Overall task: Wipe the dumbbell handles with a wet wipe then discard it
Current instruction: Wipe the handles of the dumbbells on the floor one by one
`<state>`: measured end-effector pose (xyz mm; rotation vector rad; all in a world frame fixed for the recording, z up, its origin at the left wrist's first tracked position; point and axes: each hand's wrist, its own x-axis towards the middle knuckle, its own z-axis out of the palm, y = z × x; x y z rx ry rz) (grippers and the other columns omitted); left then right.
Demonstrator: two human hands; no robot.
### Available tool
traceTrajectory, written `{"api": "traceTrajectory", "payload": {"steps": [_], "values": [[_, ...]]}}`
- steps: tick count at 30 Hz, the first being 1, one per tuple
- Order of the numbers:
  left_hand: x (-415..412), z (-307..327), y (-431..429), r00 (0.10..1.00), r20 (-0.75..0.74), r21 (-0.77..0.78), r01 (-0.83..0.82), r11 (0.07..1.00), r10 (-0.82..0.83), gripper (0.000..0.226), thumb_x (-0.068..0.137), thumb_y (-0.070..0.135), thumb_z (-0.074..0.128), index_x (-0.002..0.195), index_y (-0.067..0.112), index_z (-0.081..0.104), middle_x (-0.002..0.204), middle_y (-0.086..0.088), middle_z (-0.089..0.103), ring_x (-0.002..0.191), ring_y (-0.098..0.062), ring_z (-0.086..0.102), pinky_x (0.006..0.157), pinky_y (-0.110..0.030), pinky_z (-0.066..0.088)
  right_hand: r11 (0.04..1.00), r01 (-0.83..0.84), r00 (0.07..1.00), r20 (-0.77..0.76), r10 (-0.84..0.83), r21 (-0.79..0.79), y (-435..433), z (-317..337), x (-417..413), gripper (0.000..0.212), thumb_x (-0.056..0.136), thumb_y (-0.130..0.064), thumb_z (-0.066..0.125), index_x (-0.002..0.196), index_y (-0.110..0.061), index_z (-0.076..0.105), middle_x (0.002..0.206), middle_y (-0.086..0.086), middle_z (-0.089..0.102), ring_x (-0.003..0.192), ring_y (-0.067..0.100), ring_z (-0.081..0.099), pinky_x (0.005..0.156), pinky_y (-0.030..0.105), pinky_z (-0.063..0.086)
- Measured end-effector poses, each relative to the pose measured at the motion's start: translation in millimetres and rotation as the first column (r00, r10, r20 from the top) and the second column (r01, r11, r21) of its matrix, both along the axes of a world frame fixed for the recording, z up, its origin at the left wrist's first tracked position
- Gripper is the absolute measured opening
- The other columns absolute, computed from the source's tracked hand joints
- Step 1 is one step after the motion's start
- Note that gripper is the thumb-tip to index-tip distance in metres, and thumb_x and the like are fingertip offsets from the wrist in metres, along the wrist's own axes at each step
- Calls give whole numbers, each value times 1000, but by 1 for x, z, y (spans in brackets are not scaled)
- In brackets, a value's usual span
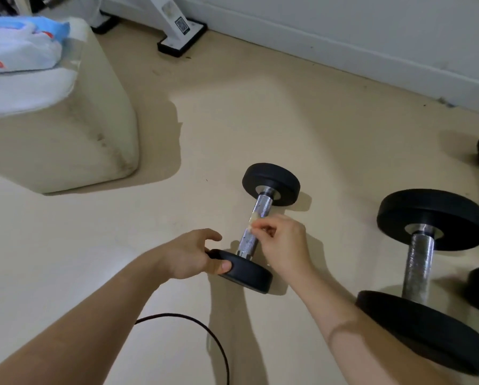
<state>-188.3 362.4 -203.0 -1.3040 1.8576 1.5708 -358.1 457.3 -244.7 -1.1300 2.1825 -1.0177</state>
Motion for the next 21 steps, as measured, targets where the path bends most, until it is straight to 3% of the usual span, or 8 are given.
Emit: {"api": "traceTrajectory", "payload": {"steps": [3, 6, 8, 10, 11, 14, 16, 21], "values": [[7, 7, -10, 998, -18, 82, -63, 995, 65, 85, 64, 25, 68, 142, 20, 36, 136, -12, 50, 121, -22, 52, 99, -31, 45, 990, -136, 990, 49, 134, 30, 6, 1, 19, 9, 77, -5, 71, 76, -14, 74, 77, -7, 61, 63, 1, 55, 68, 15, 44], [5, 11, -15, 999, -23, -168, 26, 985, -30, 64, 81, 16, 59, 140, 26, 39, 144, 0, 42, 128, -16, 41, 95, -24, 38, 997, -30, 997, -73, 25, -72, -31, -4, 1, 11, 83, -3, 63, 80, -12, 70, 88, -5, 52, 69, 10, 53, 70, 20, 43], [4, 9, -11, 999, -35, -185, -28, 982, 22, 55, 87, 33, 61, 137, 27, 41, 138, 3, 49, 119, -14, 47, 92, -24, 38, 995, 8, 994, -104, -18, -96, -47, -5, -5, 12, 86, -4, 61, 86, -13, 69, 92, -5, 51, 72, 13, 56, 72, 22, 47], [7, 4, -3, 999, 7, -194, -36, 980, 38, 75, 77, 60, 65, 138, 23, 40, 127, 3, 57, 111, -14, 54, 91, -25, 42, 995, -36, 991, -134, 24, -90, -52, -7, 2, 15, 85, -3, 60, 86, -15, 69, 91, -3, 57, 75, 16, 59, 72, 28, 49], [11, -1, -1, 998, -2, -212, -63, 975, 64, 85, 70, 65, 68, 137, 20, 40, 122, 4, 59, 107, -12, 56, 88, -25, 45, 994, -60, 989, -142, 46, -94, -53, -6, 8, 16, 84, -2, 60, 84, -15, 69, 90, -1, 60, 76, 17, 60, 71, 29, 49], [27, -2, -6, 933, -106, -138, -357, 924, 345, 91, 55, 61, 79, 129, 22, 45, 112, 4, 54, 100, -8, 56, 72, -17, 45, 982, -170, 980, -123, 159, -88, -58, -7, 22, 16, 82, -1, 62, 81, -14, 71, 91, -1, 63, 81, 16, 60, 76, 27, 47], [39, -2, -12, 873, -154, -93, -479, 873, 463, 86, 51, 59, 80, 123, 24, 47, 109, 1, 54, 99, -13, 57, 72, -19, 46, 953, -300, 948, -123, 292, -47, -62, -6, 24, 11, 84, -7, 64, 84, -15, 72, 95, -2, 62, 86, 16, 60, 80, 29, 50], [52, -6, -19, 879, -149, -155, -473, 867, 453, 65, 68, 56, 76, 121, 27, 53, 107, 8, 60, 98, -7, 59, 79, -21, 47, 954, -293, 943, -187, 277, -63, -104, 0, 14, 13, 88, -8, 61, 98, -9, 70, 103, -4, 56, 96, 13, 60, 83, 18, 46]]}}
